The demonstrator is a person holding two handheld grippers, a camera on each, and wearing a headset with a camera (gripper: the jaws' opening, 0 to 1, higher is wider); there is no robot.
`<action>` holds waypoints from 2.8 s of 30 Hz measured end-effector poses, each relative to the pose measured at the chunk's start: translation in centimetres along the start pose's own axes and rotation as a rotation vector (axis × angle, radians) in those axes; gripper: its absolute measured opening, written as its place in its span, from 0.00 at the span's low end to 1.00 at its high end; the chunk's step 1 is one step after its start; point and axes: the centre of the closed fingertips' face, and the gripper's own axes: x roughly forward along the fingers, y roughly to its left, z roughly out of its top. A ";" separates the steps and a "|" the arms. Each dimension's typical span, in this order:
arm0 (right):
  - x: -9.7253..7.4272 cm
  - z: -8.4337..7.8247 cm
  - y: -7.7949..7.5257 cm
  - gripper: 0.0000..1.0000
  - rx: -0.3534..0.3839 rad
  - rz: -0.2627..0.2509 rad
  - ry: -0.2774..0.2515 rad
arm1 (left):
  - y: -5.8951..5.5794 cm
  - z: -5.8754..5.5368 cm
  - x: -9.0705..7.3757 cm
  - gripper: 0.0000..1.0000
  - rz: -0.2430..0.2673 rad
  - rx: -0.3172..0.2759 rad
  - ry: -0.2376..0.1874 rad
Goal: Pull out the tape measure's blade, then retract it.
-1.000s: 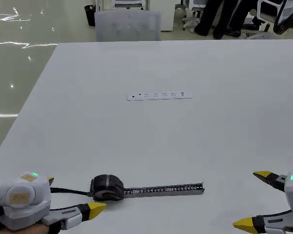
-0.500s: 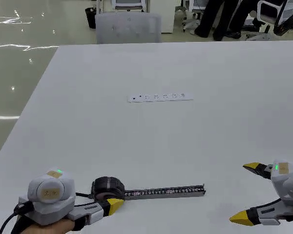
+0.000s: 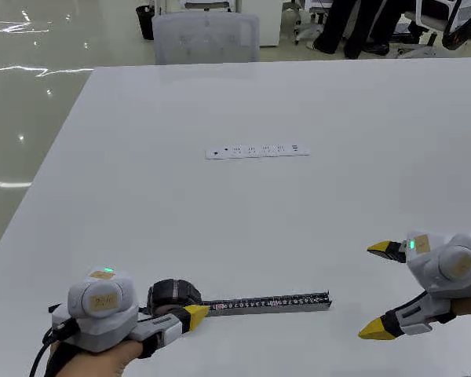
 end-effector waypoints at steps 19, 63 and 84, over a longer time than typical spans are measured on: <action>2.6 1.5 -0.7 0.83 -0.129 0.141 0.093 | 0.2 1.1 2.4 1.00 0.117 0.037 -0.139; 9.1 -2.4 0.8 0.17 -0.167 0.265 0.189 | 0.3 -1.3 4.1 0.91 0.111 0.013 -0.059; 9.5 -2.7 0.7 0.14 -0.102 0.245 0.224 | 0.6 -2.0 4.2 0.74 0.123 -0.091 -0.025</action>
